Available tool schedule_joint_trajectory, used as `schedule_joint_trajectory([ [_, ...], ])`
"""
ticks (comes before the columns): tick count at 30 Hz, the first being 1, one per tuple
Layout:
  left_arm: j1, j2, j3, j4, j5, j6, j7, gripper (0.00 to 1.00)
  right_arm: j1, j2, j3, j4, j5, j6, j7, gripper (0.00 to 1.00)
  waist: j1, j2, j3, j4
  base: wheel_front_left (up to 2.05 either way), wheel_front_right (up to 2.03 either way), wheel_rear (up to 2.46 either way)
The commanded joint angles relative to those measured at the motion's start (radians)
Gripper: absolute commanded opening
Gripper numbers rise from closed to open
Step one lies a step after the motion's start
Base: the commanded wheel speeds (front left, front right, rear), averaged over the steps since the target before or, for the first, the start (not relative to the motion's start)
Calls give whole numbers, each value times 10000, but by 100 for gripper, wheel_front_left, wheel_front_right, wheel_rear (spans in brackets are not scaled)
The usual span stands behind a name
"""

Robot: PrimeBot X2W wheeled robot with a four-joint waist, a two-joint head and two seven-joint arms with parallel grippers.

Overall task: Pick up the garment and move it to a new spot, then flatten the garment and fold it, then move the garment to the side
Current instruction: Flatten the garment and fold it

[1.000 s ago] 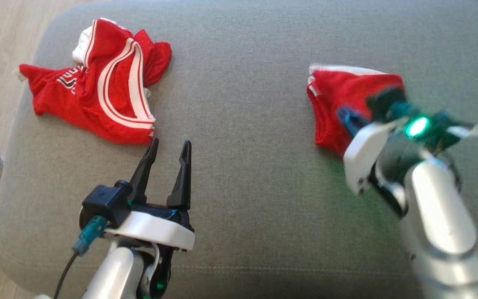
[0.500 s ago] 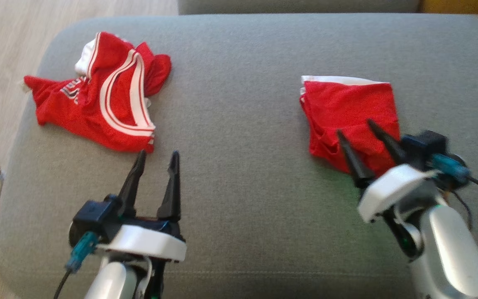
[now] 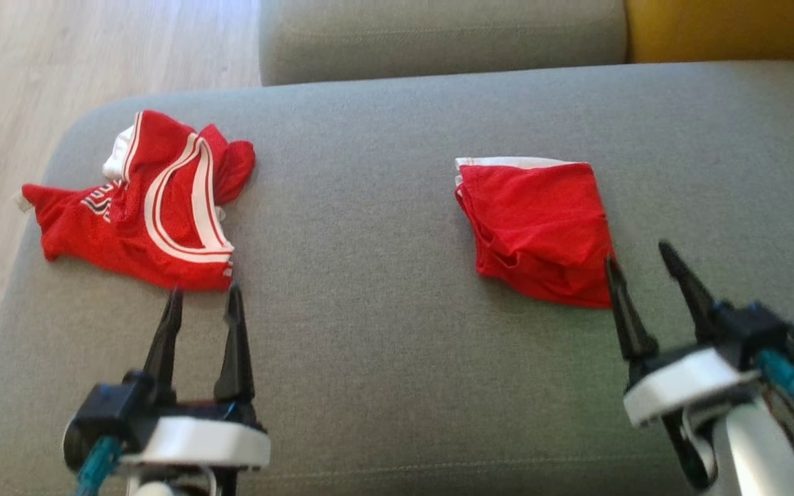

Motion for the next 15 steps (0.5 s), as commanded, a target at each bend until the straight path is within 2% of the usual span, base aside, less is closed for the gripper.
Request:
schedule_joint_trajectory([
  [1,-59,-45,443,-364,102,52,-59,100,122,60,183,-436,-68,-4,-220,100,1,0,-147,-71,0,0,0],
  [10,938,-97,605,-553,519,-185,-59,100,1592,60,182,-1179,93,-4,-384,100,1,0,-493,-185,0,0,0],
  [15,1429,-111,545,-436,618,-132,-59,100,1995,60,249,-1358,274,-4,-386,100,1,0,-644,-269,0,0,0],
])
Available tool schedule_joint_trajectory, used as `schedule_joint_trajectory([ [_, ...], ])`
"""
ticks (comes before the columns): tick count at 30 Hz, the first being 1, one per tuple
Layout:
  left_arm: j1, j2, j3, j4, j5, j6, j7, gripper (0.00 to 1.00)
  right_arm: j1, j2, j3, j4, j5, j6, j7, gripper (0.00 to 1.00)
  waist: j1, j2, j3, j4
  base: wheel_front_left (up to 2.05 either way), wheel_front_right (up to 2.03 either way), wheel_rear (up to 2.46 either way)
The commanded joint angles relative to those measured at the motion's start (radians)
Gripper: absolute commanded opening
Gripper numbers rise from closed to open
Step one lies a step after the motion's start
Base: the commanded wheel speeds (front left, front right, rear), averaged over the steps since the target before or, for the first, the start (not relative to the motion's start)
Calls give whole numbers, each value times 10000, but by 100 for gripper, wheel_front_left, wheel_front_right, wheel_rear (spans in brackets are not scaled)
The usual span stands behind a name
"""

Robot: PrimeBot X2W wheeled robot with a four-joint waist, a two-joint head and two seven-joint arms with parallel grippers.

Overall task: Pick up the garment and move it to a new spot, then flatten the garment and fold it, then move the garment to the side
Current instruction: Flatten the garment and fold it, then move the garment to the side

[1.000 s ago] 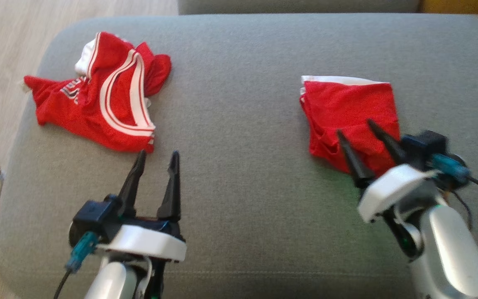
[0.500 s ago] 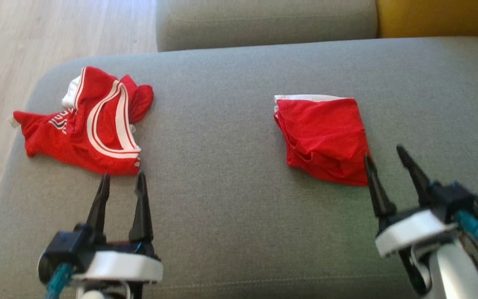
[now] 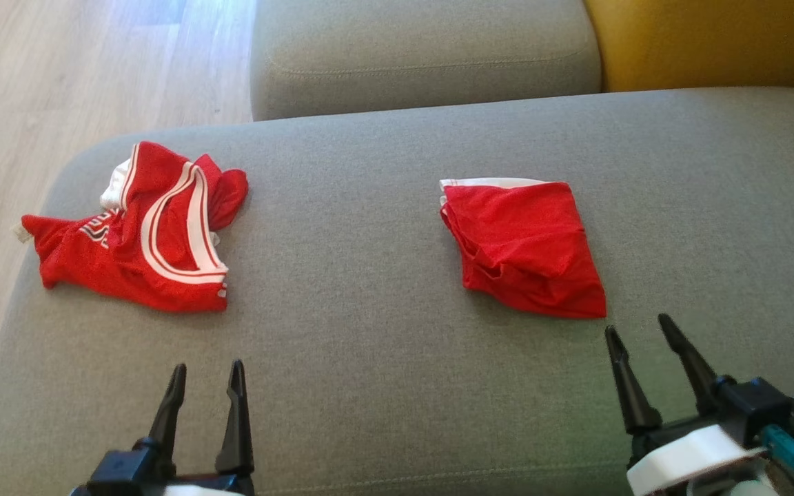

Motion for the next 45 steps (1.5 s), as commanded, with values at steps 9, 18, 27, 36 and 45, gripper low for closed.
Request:
schedule_joint_trajectory([
  [9,-379,-93,70,-37,94,213,-59,100,-238,-34,336,-238,56,-4,-92,100,1,0,-48,133,0,0,0],
  [18,-438,-94,-112,83,98,325,-59,100,-194,-34,266,-180,86,-4,-93,100,1,0,-24,364,0,0,0],
  [27,-703,-94,-388,30,212,312,-59,100,-707,-34,236,765,173,-4,-93,100,1,0,401,681,0,0,0],
  [36,-1433,-95,-872,-89,238,162,-59,100,-3044,-34,-559,2449,1457,-4,725,100,1,0,1369,1119,0,0,0],
  [45,-1823,-95,-1078,-46,288,-60,-59,100,-4913,-404,-1567,4278,1852,-4,1520,100,1,0,1875,1373,0,0,0],
])
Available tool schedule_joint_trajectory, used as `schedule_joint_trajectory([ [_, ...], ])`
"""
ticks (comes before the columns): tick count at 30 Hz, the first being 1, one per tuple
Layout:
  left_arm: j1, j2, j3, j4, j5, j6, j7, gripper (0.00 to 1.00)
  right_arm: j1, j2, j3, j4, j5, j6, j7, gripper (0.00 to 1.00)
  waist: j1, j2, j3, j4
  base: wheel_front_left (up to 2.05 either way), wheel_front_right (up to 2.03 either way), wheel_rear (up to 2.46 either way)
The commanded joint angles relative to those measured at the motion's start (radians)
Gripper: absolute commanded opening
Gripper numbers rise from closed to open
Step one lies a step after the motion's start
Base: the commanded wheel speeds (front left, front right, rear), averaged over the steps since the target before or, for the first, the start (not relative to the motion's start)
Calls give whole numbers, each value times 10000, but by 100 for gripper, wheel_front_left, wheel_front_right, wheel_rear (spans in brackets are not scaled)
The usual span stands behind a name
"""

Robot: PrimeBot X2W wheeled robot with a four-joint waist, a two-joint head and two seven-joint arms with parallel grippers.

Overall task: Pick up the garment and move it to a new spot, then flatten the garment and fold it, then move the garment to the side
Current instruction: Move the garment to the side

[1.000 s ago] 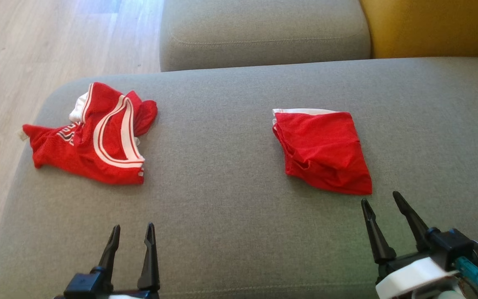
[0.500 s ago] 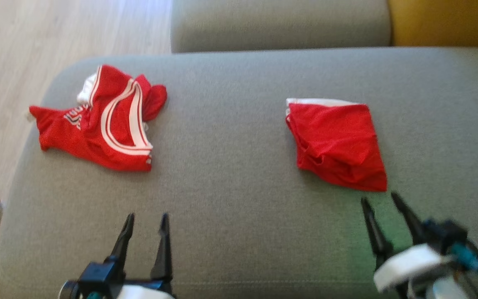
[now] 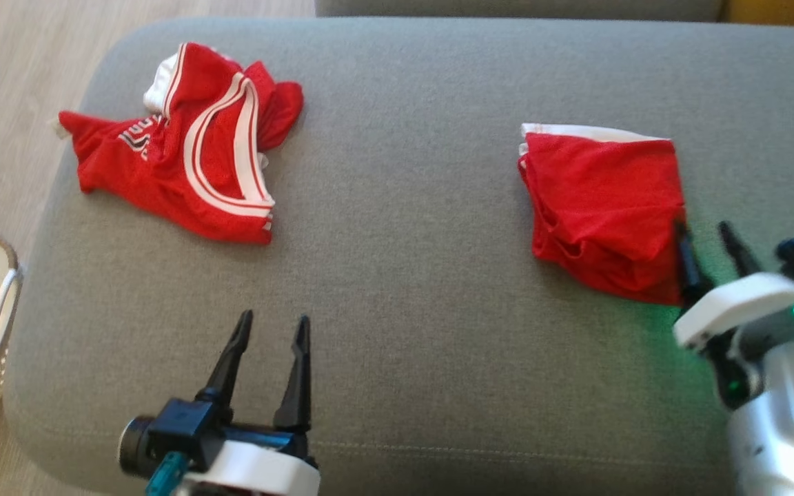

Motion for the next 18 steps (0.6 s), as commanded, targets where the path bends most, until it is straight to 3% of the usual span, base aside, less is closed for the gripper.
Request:
schedule_joint_trajectory([
  [1,-516,-81,213,-330,101,-97,-59,100,-612,-159,74,-163,38,-4,-17,100,-1,0,140,88,0,0,0],
  [6,-743,-81,178,-313,91,-311,-59,100,-1602,-310,-491,940,-183,-4,449,100,-1,0,455,166,0,0,0],
  [16,-1042,-81,181,-371,104,-569,-59,100,-2809,-23,-743,3137,-866,-4,1440,100,-1,0,848,74,0,0,0],
  [17,-1070,-81,184,-368,97,-585,-59,100,-2922,18,-680,3277,-896,-4,1463,84,-1,0,872,48,0,0,0],
  [18,-1088,-81,187,-359,97,-598,-59,100,-3024,54,-586,3394,-907,-4,1461,55,-1,0,892,17,0,0,0],
])
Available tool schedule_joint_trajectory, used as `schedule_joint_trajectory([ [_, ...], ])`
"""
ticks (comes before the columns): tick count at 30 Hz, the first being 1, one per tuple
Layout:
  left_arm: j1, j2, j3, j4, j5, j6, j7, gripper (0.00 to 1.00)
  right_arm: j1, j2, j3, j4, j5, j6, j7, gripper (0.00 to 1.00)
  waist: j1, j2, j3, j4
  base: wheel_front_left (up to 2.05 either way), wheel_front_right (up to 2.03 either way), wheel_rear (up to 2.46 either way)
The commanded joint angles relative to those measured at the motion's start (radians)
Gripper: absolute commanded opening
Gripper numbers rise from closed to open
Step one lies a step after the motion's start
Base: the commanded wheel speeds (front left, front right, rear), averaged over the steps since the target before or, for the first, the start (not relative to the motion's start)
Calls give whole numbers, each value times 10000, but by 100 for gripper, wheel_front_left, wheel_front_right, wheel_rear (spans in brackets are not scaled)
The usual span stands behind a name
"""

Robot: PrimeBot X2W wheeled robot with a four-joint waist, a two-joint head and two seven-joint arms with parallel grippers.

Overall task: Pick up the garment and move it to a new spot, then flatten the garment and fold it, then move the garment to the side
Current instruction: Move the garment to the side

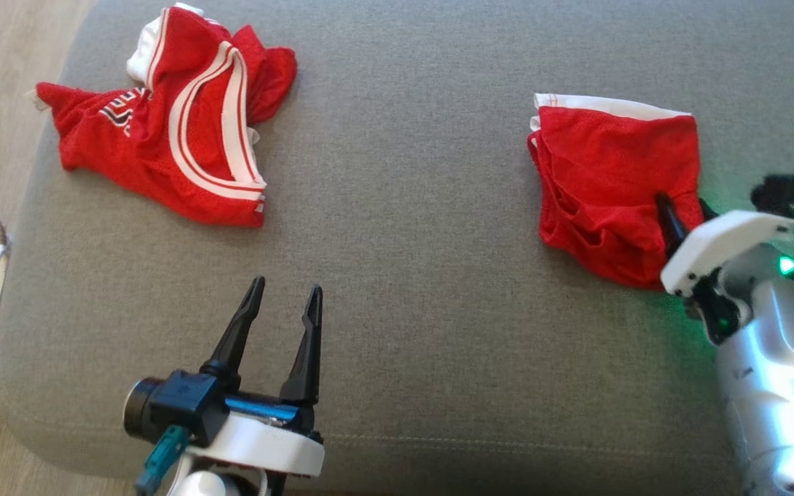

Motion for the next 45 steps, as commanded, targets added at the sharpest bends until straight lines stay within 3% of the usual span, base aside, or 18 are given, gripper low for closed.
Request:
schedule_joint_trajectory([
  [1,-346,-74,297,-337,34,-15,-59,100,-245,222,345,-90,-20,-4,-13,16,-1,0,30,-52,0,0,0],
  [2,-360,-74,298,-332,37,-28,-59,100,-320,242,413,-20,-14,-4,-91,0,-1,0,48,-92,0,0,0],
  [10,-404,-74,486,-430,184,-82,-59,100,-641,34,1397,-101,-176,-4,-795,0,-1,0,171,-722,0,0,0],
  [16,-558,-74,697,-545,341,-200,-59,100,-636,-837,2344,-610,-45,-4,-869,0,-1,0,334,-1387,0,0,0],
  [26,-731,-13,983,-676,701,-615,-59,100,-871,-2059,3308,-1783,-773,-4,-941,0,-1,0,883,-2639,0,0,0],
  [35,-1124,148,1062,-741,828,-968,-59,100,-973,-2459,2744,-2482,-1987,-4,-1043,0,-1,0,1354,-3333,0,0,0],
  [45,-1418,268,960,-1104,1297,-1003,-59,100,-1020,-2546,1447,-2726,-2825,-4,-1127,0,-1,0,1510,-3490,0,0,0],
])
